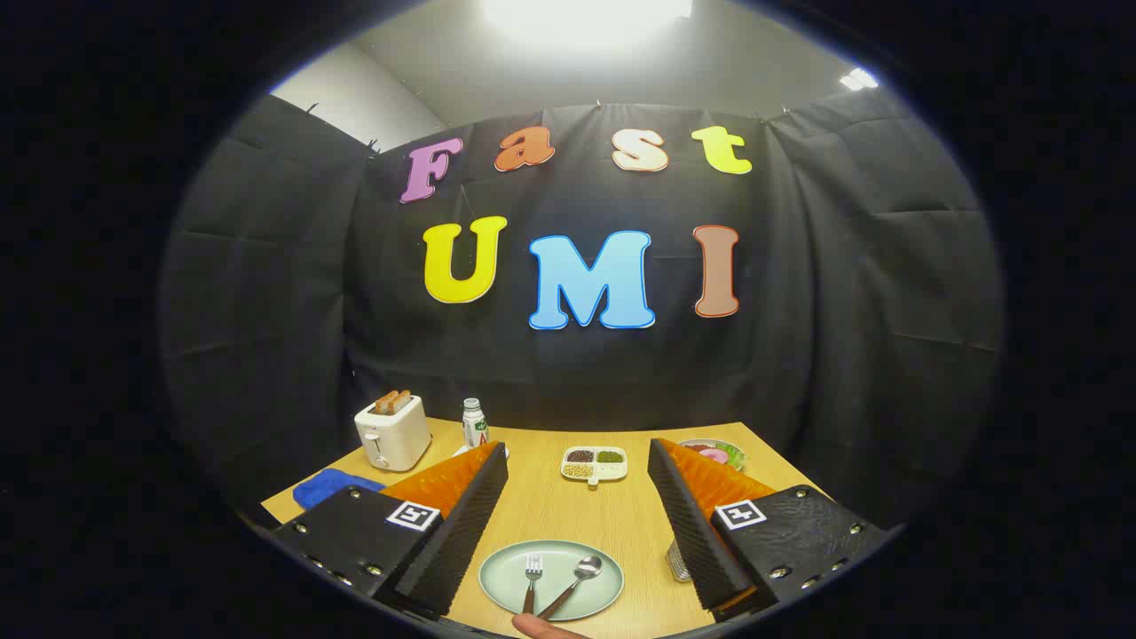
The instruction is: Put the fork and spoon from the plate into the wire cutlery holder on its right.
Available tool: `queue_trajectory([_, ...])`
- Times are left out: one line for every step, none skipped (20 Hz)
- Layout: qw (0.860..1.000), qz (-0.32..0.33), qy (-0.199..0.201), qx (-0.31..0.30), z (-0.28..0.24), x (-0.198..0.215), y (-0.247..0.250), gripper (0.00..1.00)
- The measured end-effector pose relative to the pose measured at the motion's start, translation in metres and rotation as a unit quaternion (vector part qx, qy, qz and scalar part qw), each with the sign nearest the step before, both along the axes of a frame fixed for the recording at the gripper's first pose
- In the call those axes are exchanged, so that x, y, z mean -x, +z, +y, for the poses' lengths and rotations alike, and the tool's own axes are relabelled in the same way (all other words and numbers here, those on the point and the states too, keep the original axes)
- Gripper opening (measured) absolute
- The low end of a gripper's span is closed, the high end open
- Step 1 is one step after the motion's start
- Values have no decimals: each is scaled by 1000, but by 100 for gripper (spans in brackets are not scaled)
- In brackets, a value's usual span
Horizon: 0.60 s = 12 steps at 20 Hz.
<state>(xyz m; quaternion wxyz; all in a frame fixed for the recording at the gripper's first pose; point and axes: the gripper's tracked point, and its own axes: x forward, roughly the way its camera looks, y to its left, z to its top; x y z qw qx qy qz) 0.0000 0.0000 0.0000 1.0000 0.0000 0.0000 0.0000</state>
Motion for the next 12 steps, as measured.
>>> queue_trajectory([1000, 2, 0, 0, 0, -2, -3, 97])
queue_trajectory([1000, 8, 1, 0, 1, -2, -7, 97])
queue_trajectory([1000, 13, 2, 0, 1, -2, -12, 97])
queue_trajectory([1000, 19, 2, 0, 1, -2, -15, 97])
queue_trajectory([1000, 23, 2, -1, 0, -2, -17, 97])
queue_trajectory([1000, 25, 3, -4, 0, -2, -19, 97])
queue_trajectory([1000, 23, 5, -9, 0, -2, -17, 97])
queue_trajectory([1000, 23, 6, -13, 0, -2, -16, 97])
queue_trajectory([1000, 23, 6, -14, 0, -2, -18, 97])
queue_trajectory([1000, 23, 5, -15, 0, -3, -18, 97])
queue_trajectory([1000, 25, 4, -14, -1, -3, -20, 97])
queue_trajectory([999, 28, 4, -14, 0, -4, -23, 97])
